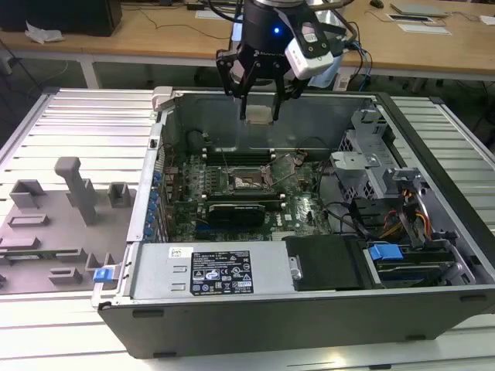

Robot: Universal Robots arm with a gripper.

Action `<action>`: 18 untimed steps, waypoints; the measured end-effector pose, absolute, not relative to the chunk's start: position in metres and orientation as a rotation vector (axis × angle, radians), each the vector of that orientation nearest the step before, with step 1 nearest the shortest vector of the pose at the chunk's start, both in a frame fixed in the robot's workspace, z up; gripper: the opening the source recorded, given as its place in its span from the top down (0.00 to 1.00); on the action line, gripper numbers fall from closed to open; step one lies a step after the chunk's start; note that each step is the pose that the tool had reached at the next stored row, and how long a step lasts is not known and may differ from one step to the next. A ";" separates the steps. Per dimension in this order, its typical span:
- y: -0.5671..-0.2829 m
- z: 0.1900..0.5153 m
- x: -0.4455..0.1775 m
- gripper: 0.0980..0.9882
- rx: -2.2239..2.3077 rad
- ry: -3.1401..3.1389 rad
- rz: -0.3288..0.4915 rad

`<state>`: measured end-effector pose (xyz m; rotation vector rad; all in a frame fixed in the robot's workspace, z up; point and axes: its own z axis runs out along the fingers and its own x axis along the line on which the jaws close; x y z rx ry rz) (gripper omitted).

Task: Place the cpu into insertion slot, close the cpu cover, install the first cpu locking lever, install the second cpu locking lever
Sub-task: 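Place the cpu into insertion slot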

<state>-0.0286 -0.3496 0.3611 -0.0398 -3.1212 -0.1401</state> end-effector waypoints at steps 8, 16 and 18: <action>-0.350 0.341 -0.029 0.50 -0.039 -3.123 -0.140; -0.347 0.313 -0.029 0.50 -0.027 -3.128 -0.140; -0.347 0.310 -0.029 0.50 -0.026 -3.129 -0.140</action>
